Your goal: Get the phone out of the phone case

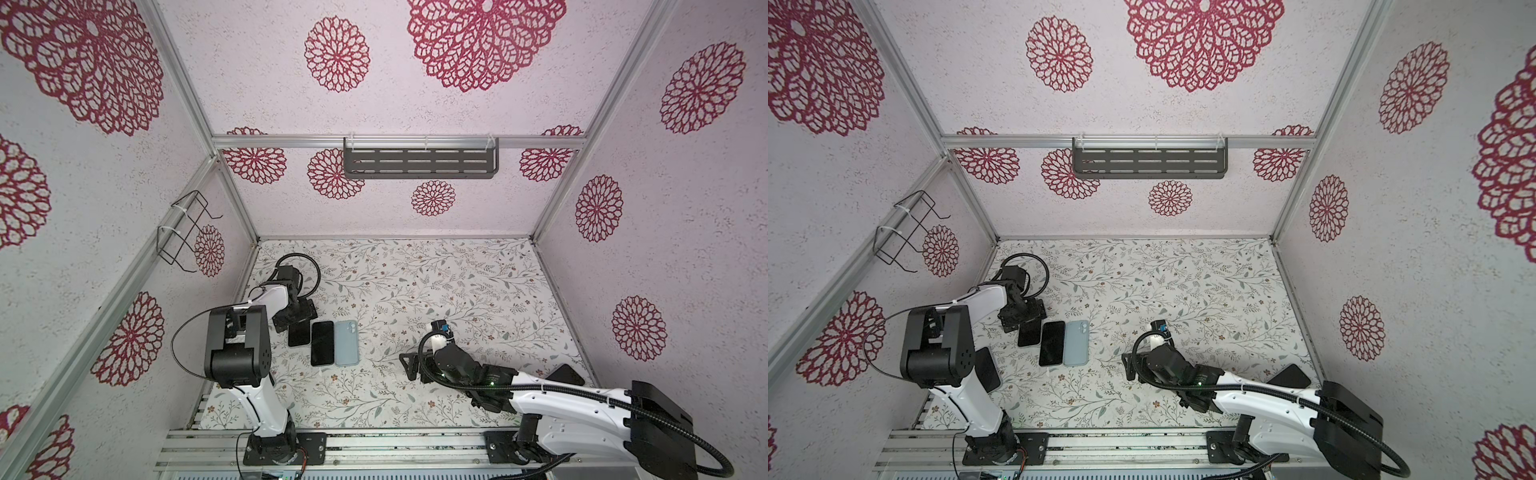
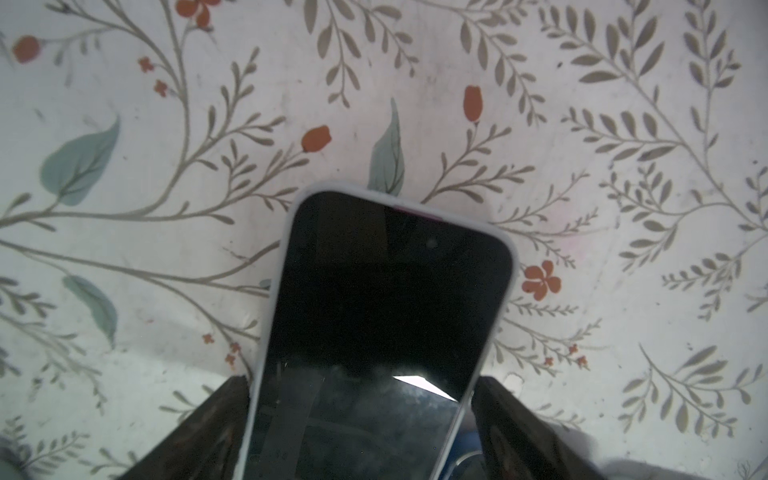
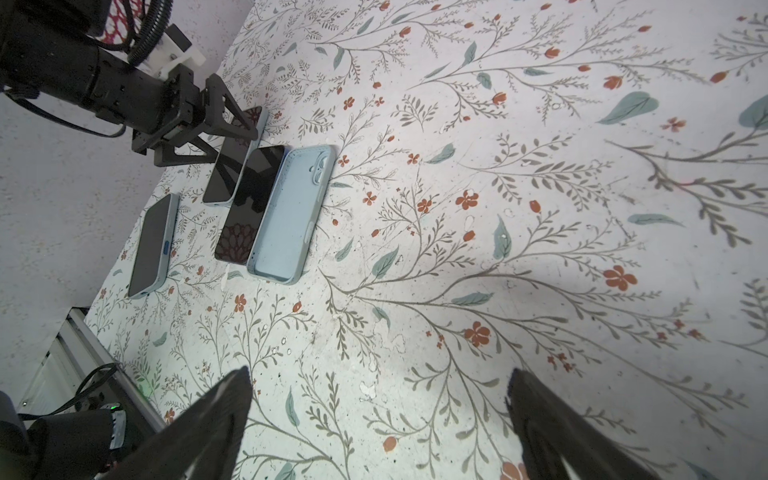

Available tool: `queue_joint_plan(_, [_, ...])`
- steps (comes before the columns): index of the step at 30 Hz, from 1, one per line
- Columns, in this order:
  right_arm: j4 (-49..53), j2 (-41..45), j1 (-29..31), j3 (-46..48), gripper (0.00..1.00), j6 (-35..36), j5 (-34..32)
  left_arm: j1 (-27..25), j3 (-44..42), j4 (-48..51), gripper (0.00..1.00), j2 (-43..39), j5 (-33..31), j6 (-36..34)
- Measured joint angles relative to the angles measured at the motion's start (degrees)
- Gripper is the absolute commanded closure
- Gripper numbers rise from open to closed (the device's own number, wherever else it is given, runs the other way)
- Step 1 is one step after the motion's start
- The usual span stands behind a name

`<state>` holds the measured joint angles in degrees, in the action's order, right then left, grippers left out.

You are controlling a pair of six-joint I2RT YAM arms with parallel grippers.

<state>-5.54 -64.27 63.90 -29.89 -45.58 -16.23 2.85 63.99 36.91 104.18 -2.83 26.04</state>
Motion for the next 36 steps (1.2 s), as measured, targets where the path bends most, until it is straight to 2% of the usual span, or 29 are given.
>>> queue_joint_plan(9, [-0.11,0.39,0.00,0.35,0.01,-0.02,0.00,1.20,-0.35,-0.33,0.13,-0.13,0.59,0.13])
queue_joint_plan(15, [-0.13,0.66,0.00,0.52,0.01,-0.04,-0.02,2.29,-1.05,-0.66,0.06,-0.22,0.83,1.22])
queue_joint_plan(22, [-0.15,0.76,0.00,0.55,0.01,-0.04,0.00,2.29,-1.20,-0.61,0.05,-0.24,0.61,1.68])
queue_joint_plan(27, [-0.15,0.76,0.00,0.55,0.01,-0.04,-0.02,2.29,-1.81,-0.85,0.12,-0.68,0.87,1.84])
queue_joint_plan(30, [-0.17,0.76,0.00,0.55,0.01,-0.02,0.00,2.32,-1.92,-0.76,0.23,-0.92,0.98,1.68])
queue_joint_plan(36, [-0.17,0.76,0.00,0.55,0.01,0.02,0.02,2.62,-3.54,-0.55,0.20,-2.71,1.46,2.08])
